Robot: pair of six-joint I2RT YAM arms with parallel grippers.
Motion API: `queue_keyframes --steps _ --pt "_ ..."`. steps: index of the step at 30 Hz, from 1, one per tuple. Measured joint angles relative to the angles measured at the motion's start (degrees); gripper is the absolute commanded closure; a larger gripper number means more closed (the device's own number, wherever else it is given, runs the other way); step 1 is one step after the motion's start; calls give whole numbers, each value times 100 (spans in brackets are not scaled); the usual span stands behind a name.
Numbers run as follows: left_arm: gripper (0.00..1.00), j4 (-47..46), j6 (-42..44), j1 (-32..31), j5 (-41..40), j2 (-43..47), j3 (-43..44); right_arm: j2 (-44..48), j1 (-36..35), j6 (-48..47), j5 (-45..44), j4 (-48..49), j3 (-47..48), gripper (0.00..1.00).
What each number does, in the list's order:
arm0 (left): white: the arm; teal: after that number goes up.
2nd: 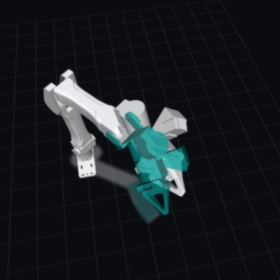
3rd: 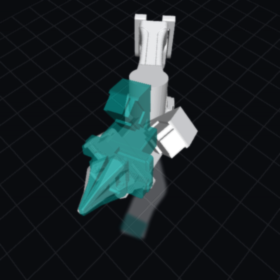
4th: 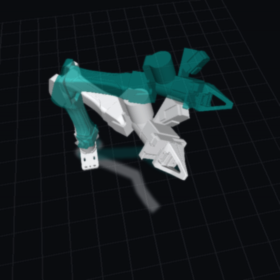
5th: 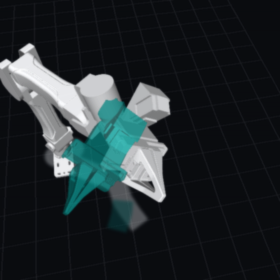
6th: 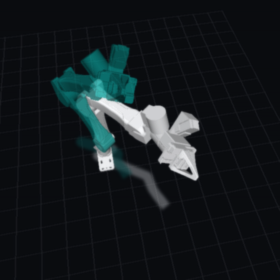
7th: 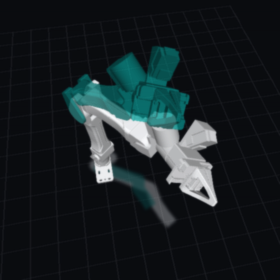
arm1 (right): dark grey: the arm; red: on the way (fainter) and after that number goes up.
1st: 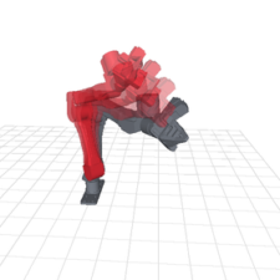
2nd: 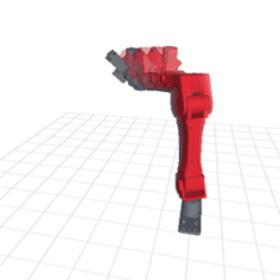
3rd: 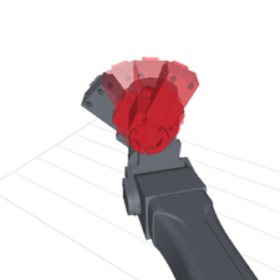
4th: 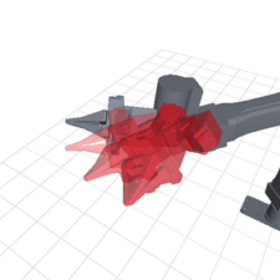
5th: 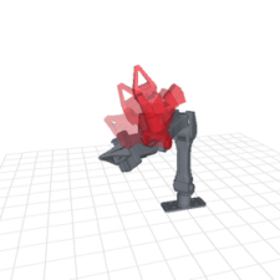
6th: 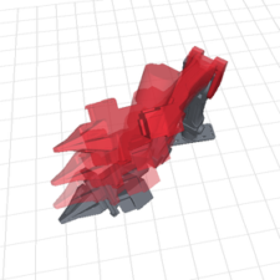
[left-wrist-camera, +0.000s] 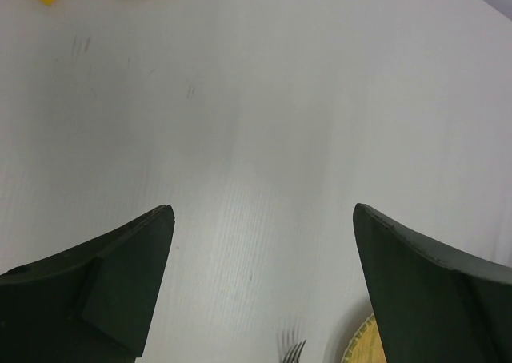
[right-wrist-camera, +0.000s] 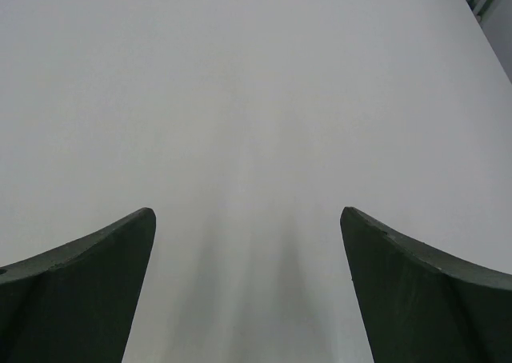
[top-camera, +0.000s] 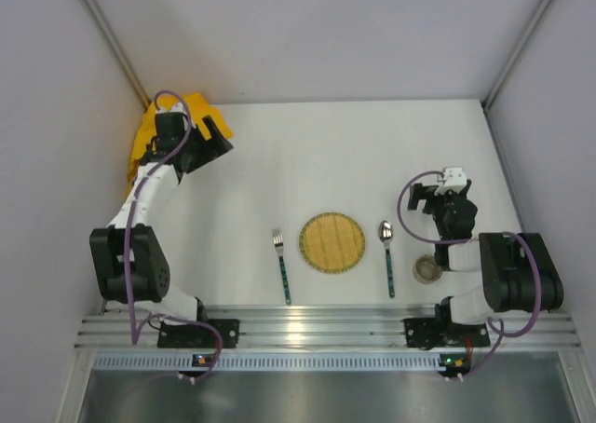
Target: Set the dinner table for one person
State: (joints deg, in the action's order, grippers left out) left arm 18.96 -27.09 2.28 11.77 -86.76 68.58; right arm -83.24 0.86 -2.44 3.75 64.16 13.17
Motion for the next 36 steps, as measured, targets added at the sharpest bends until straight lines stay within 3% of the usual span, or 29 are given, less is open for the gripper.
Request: queue_keyframes --steps 10,25,36 --pt "1 1029 304 -107 -1014 -2498 2653 0 2 -2 -2 4 0 0" --pt "2 1886 431 -299 -1770 -5112 5862 -2 2 -2 0 20 0 0" --pt "2 1991 544 -483 -2229 -6092 6585 -2 2 0 -2 20 0 0"
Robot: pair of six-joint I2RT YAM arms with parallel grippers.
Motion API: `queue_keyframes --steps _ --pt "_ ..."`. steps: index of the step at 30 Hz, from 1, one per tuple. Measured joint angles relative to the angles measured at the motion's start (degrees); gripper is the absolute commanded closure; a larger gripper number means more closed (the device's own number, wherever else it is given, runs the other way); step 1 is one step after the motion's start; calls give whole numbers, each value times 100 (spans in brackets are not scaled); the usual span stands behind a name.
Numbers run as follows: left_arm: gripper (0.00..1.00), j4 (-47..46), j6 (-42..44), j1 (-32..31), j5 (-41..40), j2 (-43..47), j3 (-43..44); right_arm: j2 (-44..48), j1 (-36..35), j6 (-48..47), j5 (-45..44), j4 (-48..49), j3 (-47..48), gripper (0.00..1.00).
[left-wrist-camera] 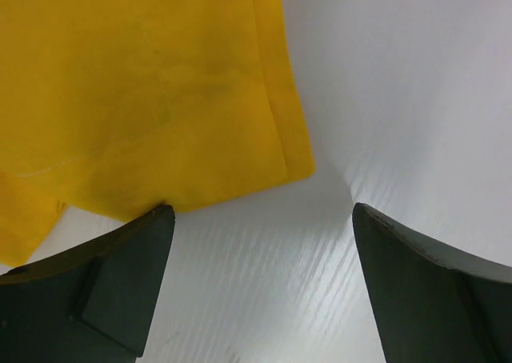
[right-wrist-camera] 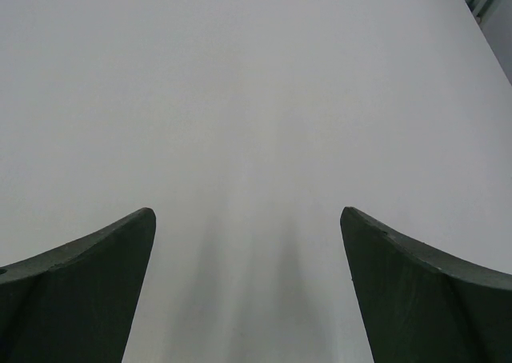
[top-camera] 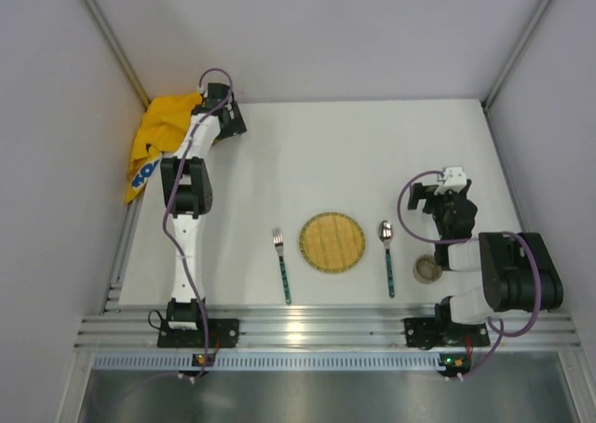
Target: Set the dinner table for one person
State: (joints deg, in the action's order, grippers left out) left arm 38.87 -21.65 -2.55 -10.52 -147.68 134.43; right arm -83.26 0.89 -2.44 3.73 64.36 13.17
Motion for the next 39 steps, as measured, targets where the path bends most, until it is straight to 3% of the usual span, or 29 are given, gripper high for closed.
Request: queue_keyframes --steps 6,9,13,14,20,21,32,39 --pt "1 -17 -13 -2 -483 -267 372 0 0 -2 2 0 0 0" --pt "10 -24 -52 2 -592 -306 422 0 0 0 2 0 0 0" --pt "42 -39 -79 39 -649 -472 673 0 0 0 2 0 0 0" --pt "59 -50 -92 61 -647 -494 706 0 0 0 2 0 0 0" --pt "90 -125 -293 417 -334 -562 811 0 0 -2 2 0 0 0" --pt "99 -140 -337 503 -238 -566 817 0 0 0 0 0 0 0" --pt "100 -363 -415 750 678 -400 505 0 0 0 0 0 0 0" --pt "100 -328 -426 98 1196 98 -195 0 0 0 2 2 0 0"
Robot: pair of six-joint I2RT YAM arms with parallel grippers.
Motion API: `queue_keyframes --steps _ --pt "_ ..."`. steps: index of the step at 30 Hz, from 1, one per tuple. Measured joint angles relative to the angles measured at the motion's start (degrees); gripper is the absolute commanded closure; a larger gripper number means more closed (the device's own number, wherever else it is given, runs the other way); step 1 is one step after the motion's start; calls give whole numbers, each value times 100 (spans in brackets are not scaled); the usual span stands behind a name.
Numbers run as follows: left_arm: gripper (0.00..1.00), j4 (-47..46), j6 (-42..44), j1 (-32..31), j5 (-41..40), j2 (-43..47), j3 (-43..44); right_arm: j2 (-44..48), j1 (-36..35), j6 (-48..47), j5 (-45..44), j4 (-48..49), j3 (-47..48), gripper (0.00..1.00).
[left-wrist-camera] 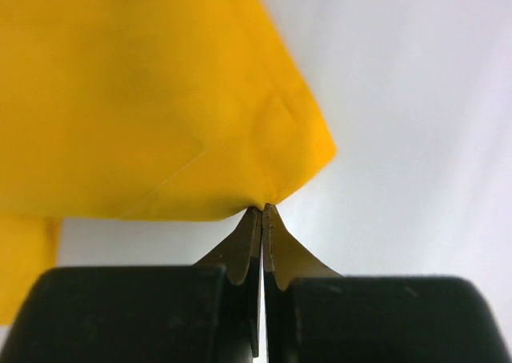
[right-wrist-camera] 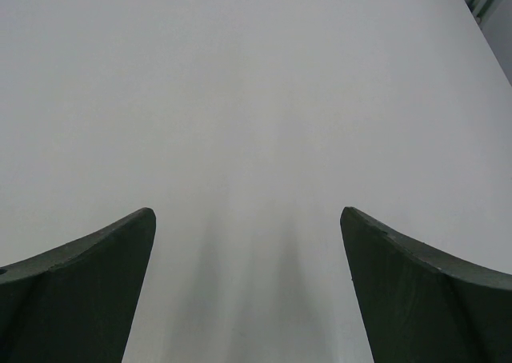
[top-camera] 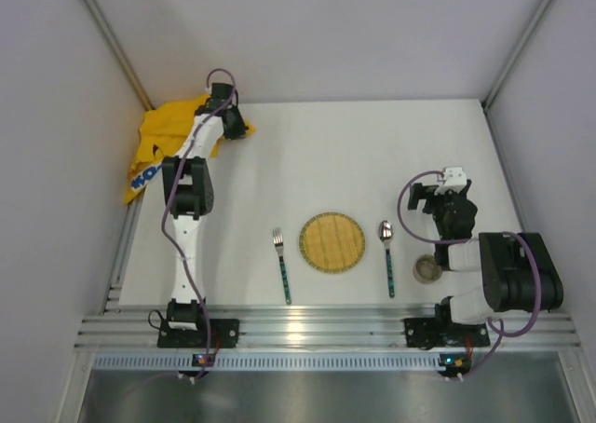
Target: Set the dinner table for one person
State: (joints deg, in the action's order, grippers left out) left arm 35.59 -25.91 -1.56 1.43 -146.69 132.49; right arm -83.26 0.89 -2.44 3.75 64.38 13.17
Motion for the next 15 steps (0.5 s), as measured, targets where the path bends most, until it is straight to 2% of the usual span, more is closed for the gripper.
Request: queue_keyframes --steps 8,9,10,11,15 --pt "100 -142 -496 -1996 422 68 313 -2 0 0 0 0 0 0" --pt "90 -251 -629 -2264 520 68 380 0 0 0 0 0 0 0" --pt "17 -415 -787 -2546 693 68 463 0 0 0 0 0 0 0" --pt "1 -603 -949 -2787 931 66 531 0 0 0 0 0 0 0" --pt "1 -1506 -1790 -3434 1696 52 741 0 0 0 0 -2 0 0"
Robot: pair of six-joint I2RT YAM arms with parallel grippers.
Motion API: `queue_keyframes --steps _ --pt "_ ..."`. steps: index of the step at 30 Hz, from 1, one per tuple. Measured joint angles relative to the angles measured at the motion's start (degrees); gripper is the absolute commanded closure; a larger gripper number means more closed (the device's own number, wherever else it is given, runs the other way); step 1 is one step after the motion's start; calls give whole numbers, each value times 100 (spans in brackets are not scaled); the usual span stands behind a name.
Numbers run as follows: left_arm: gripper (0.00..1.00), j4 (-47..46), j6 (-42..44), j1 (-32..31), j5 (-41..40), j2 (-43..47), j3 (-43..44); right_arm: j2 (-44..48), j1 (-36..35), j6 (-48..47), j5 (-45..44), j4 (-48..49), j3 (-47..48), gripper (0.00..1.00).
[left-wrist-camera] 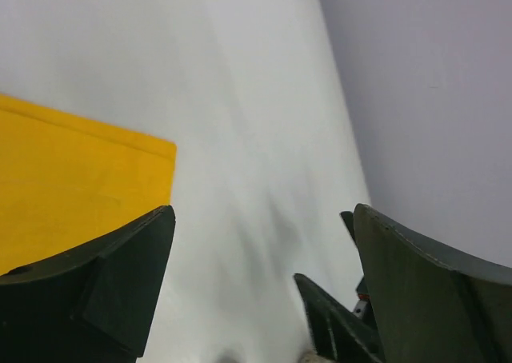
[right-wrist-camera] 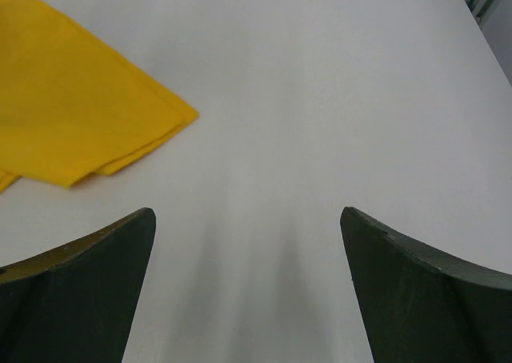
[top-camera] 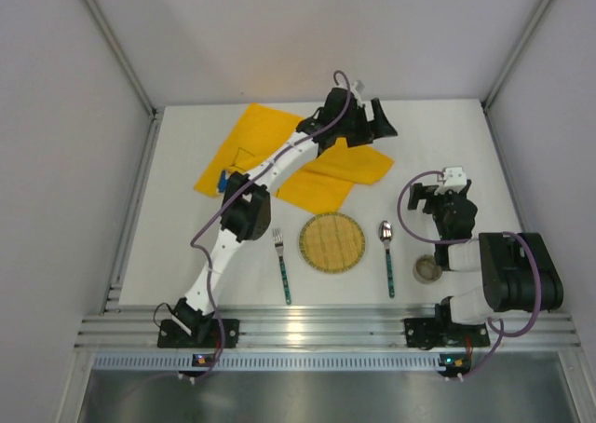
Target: Set the dinner table for one person
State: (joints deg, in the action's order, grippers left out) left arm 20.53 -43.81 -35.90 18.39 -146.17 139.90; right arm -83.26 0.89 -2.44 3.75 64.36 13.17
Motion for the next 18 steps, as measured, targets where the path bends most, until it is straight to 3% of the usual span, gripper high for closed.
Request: queue_keyframes --steps 7,14,18 --pt "1 -306 -177 219 76 704 -531 0 0 0 -4 -2 0 0" --pt "5 1078 1259 737 -551 2253 -1716 28 -13 76 -575 -173 39 0" --pt "6 1456 1810 645 -752 2931 -3003 538 -197 225 -931 -1939 835 0"
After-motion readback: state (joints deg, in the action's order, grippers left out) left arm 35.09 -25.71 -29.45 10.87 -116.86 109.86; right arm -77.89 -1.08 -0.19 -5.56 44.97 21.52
